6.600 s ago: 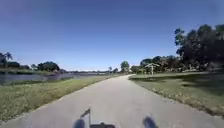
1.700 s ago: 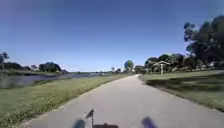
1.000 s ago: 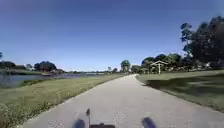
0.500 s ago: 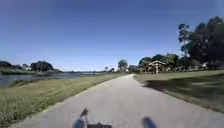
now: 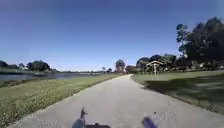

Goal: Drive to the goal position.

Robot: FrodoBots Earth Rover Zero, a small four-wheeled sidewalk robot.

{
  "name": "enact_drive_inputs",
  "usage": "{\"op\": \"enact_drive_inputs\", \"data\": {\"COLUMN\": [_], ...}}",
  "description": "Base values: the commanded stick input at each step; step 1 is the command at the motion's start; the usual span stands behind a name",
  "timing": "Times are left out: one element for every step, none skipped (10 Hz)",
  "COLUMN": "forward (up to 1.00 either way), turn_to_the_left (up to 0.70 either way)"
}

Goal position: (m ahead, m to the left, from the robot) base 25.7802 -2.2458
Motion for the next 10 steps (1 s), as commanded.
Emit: {"op": "enact_drive_inputs", "data": {"forward": [0.85,0.85,0.85,0.85,0.85,0.85,0.85,0.85,0.85,0.85], "turn_to_the_left": [0.0,0.0,0.0,0.0,0.0,0.0,0.0,0.0,0.0,0.0]}}
